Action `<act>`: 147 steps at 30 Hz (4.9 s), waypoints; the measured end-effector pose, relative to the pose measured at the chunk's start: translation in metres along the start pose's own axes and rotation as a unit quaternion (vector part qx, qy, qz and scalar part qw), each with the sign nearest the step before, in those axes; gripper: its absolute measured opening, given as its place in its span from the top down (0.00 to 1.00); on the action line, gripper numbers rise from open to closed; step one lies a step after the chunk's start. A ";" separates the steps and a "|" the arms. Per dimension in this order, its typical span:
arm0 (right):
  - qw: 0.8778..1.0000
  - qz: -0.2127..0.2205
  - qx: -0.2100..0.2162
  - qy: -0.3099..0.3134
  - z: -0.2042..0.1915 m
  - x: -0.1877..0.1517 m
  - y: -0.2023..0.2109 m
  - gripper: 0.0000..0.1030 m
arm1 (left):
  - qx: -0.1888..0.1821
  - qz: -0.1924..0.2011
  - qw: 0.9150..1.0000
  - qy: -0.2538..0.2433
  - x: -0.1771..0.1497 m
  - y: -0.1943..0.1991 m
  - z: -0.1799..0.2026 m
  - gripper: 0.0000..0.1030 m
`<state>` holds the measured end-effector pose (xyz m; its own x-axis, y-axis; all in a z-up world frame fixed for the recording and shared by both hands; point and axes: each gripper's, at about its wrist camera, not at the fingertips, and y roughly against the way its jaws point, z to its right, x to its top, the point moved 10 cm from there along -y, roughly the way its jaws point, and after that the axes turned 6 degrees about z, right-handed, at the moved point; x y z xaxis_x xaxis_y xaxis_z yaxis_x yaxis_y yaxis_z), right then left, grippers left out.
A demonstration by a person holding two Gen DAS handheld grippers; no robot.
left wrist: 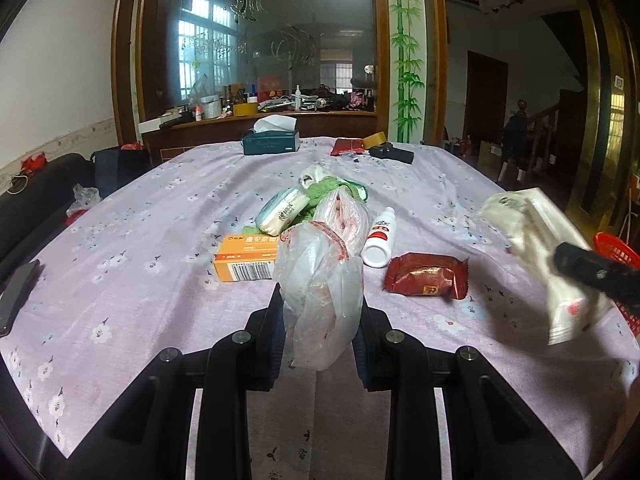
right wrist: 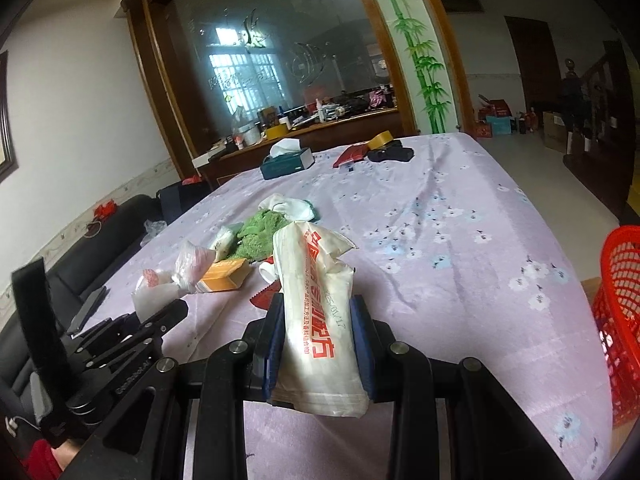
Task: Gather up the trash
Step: 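Lift both held bags up from the table, then carry both bags to the red basket and open both tools inside, then return both tools from the basket to the table, then grasp the orange medicine box with the left tool while the right tool grasps the red snack wrapper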
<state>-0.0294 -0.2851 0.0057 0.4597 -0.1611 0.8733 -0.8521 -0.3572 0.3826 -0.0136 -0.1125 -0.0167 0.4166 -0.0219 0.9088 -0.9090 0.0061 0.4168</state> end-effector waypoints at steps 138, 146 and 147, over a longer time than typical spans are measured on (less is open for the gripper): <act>0.997 -0.064 -0.014 -0.045 0.045 0.015 0.030 0.53 | -0.274 -0.238 0.930 0.067 -0.002 -0.052 -0.010 0.38; 0.997 -0.069 -0.003 -0.044 0.031 0.015 0.019 0.53 | -0.202 -0.204 0.958 -0.005 0.011 -0.053 0.015 0.29; 0.997 -0.070 -0.003 -0.040 0.028 0.014 0.017 0.53 | -0.196 -0.208 0.958 -0.007 0.009 -0.059 0.016 0.29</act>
<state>-0.0305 -0.3198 0.0162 0.5934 -0.1831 0.7838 -0.7788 -0.3768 0.5015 0.0436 -0.1293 -0.0330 0.7389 -0.1180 0.6634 -0.5875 0.3691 0.7201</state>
